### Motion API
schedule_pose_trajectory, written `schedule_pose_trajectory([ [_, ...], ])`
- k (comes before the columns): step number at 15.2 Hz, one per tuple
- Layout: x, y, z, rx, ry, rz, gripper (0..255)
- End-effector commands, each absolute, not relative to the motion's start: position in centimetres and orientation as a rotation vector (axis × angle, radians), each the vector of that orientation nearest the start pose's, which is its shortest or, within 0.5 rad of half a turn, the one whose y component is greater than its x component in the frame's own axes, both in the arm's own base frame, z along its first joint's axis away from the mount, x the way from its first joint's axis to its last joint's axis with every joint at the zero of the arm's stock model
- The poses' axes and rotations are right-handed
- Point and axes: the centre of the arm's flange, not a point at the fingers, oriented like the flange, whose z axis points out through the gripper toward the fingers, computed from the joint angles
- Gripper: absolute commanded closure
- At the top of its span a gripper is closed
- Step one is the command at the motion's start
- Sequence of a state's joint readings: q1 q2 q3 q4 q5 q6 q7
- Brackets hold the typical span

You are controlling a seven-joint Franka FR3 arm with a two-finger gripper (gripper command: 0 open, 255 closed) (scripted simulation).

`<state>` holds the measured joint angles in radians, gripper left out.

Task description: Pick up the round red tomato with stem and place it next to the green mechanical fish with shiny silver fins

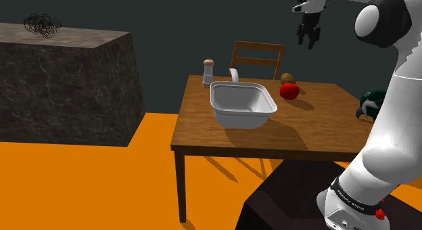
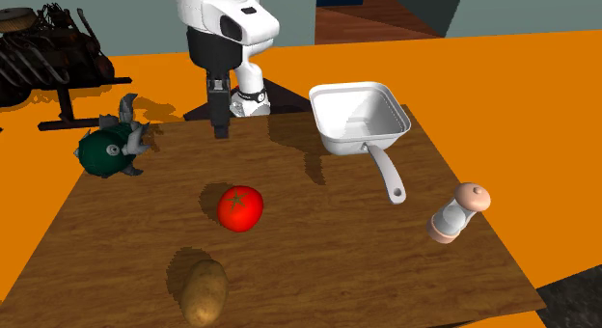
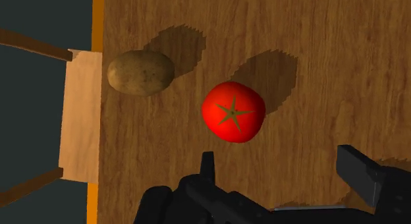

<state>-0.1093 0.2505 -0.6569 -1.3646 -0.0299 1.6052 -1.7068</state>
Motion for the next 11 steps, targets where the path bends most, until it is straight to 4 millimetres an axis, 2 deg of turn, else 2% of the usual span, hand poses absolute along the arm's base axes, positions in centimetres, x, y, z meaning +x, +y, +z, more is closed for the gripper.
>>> schedule_pose_trajectory([
  [1, 48.6, -39.0, 57.7, -2.932, -1.405, 0.274, 0],
  [4, 49.3, -38.6, 53.7, -3.018, -1.273, 0.303, 0],
  [11, 49.0, -39.3, 50.3, -3.024, -1.264, 0.305, 0],
])
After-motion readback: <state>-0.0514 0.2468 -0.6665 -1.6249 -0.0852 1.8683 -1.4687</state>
